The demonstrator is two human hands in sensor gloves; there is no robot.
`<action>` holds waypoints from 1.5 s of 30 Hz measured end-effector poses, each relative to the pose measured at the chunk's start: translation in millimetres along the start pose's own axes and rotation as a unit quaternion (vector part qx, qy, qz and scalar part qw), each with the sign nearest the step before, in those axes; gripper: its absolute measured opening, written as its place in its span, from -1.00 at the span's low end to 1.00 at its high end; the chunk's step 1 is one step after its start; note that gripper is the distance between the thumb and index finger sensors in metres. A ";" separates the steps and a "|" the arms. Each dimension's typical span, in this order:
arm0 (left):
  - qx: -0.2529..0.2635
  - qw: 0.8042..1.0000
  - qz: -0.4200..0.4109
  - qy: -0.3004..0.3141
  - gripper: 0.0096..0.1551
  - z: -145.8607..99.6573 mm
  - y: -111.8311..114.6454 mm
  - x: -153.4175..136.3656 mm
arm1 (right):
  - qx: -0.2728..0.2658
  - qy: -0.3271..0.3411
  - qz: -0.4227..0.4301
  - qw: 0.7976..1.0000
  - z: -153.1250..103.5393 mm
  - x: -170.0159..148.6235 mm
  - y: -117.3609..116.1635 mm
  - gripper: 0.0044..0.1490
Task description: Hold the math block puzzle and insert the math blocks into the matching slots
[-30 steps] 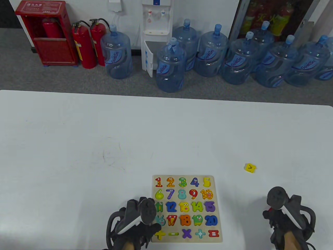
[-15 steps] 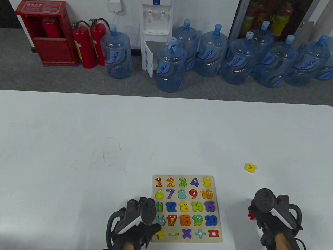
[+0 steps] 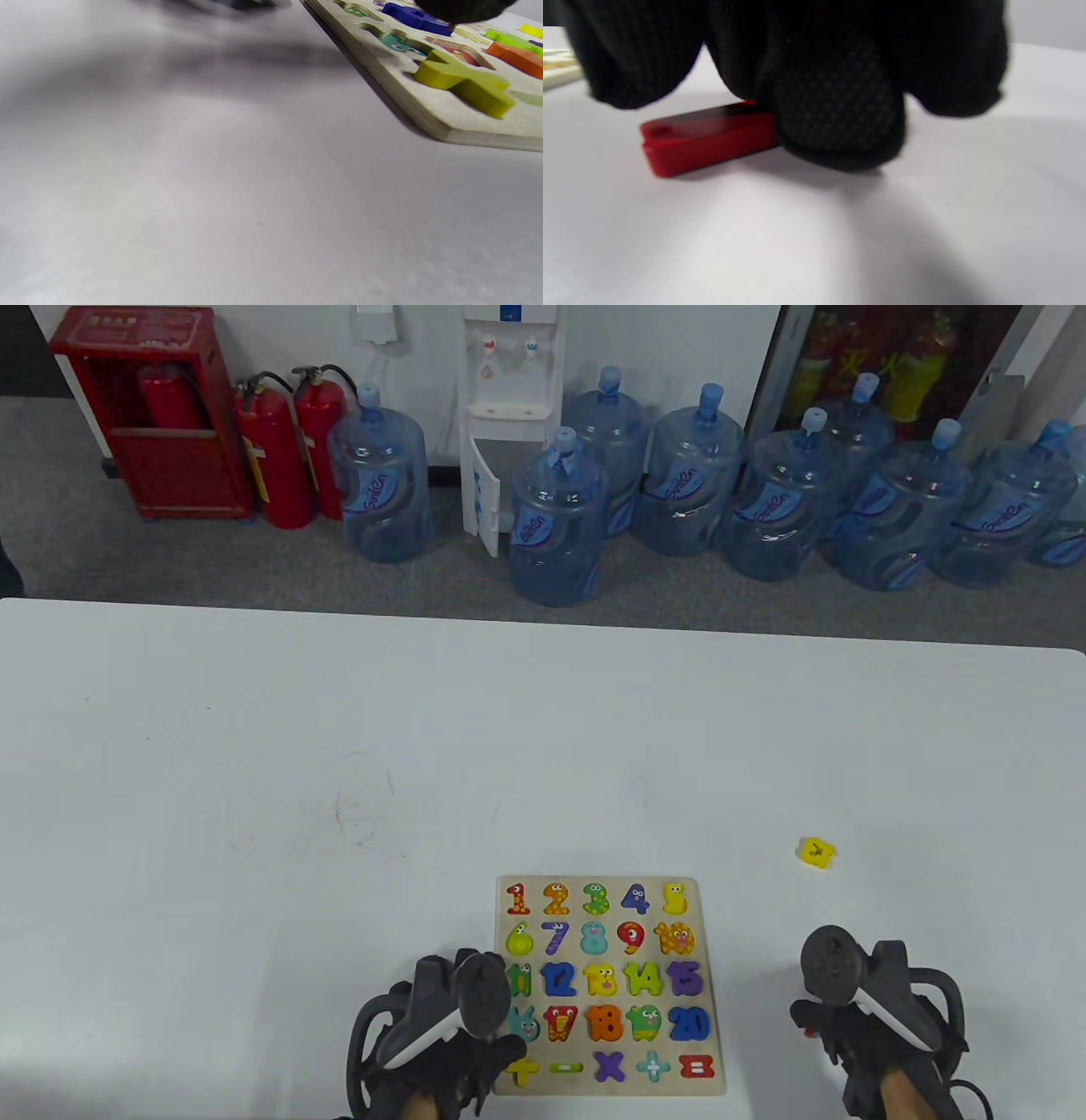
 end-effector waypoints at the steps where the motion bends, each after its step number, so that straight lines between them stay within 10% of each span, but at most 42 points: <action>1: 0.000 1.000 0.000 0.000 0.04 0.0 0.0 0.0 | -0.001 0.003 0.001 1.000 -0.4 1.8 0.1 -0.22; 19: -0.003 1.000 -0.001 -0.001 0.04 -0.3 0.7 -0.1 | 0.080 0.042 0.013 0.996 -5.4 7.4 -6.5 -0.20; 25: -0.003 1.000 0.000 0.000 0.04 -0.2 0.8 0.2 | -0.007 0.048 -0.027 0.998 -2.8 20.4 -1.2 -0.27; 45: -0.004 1.000 -0.001 -0.001 0.04 0.0 0.8 0.1 | -0.060 0.114 -0.063 0.990 -17.6 70.6 12.7 -0.30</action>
Point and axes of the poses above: the tracker on the back of each hand, its own x axis roughly to the thumb side, its own z axis roughly from the wrist to the fingertips, y = z × x, the point moved 3 cm from there along z, roughly from the wrist to the fingertips, and after that the axes turned 12 degrees about -z, right-handed, at the moved point
